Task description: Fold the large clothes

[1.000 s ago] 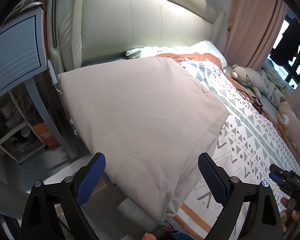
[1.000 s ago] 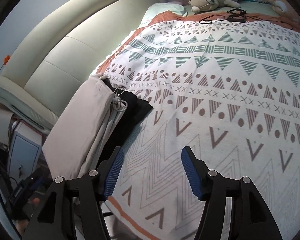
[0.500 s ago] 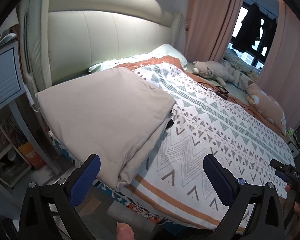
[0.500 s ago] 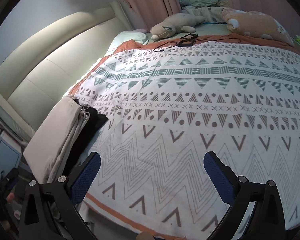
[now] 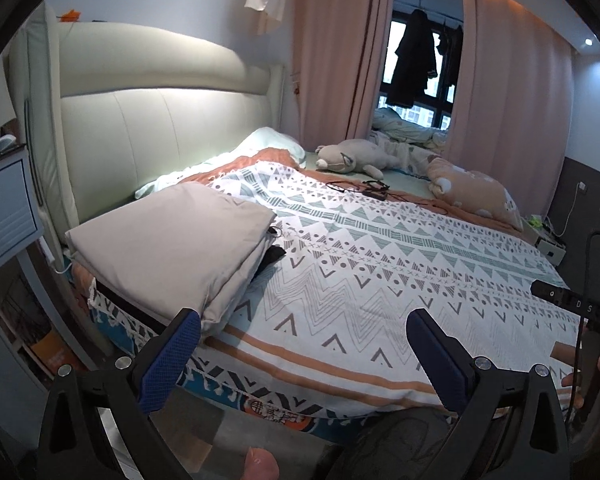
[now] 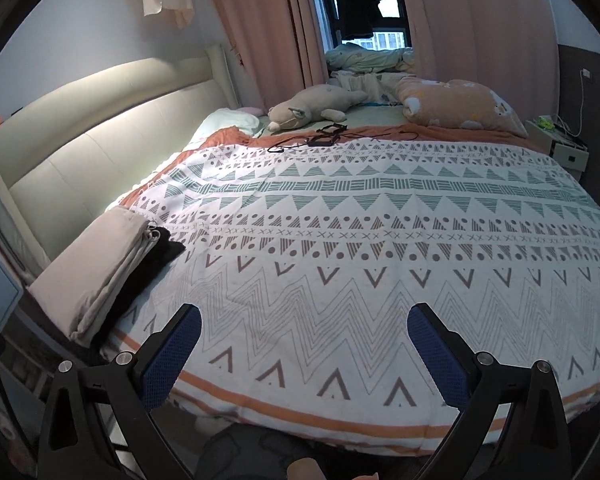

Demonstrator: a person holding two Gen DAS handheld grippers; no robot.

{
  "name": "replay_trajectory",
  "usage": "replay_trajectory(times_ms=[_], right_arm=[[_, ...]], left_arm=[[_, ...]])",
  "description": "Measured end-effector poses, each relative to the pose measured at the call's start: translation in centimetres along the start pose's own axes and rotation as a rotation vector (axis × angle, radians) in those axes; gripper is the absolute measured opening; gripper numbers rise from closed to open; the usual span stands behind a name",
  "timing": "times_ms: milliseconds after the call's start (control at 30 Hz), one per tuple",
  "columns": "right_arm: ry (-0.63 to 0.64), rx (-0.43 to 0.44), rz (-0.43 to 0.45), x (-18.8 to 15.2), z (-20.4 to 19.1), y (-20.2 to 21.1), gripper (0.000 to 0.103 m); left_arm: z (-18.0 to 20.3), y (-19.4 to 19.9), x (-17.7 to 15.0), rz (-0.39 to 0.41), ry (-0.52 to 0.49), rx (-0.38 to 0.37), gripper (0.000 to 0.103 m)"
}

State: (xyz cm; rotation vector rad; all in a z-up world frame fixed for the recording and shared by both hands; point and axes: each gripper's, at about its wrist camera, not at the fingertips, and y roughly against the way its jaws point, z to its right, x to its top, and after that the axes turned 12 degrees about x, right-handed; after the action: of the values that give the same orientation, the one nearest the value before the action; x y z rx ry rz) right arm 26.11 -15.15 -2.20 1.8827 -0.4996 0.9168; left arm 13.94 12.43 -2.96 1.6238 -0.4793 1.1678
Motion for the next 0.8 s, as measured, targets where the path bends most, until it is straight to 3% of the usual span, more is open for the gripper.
replay_trajectory(times_ms=[400,667,800], right_arm=[[0.061,-0.043,0.063,-5.3,-0.7,8.3,0.103],[0.082,-0.029,0.118,-8.8,-1.1,13.8,0.103],[0.112,-0.066,0.157,-10.2,-1.0,16.3,0.103]], left_arm=[[1.6,7.2,-4.2,0.091,-0.093,-0.074,0.102],[2.1,11.8,-6.6,0.15,-0.105,-0.13,0.102],[2.2,13.3,-7.6,0.164,-0.107,-0.144,0.103]])
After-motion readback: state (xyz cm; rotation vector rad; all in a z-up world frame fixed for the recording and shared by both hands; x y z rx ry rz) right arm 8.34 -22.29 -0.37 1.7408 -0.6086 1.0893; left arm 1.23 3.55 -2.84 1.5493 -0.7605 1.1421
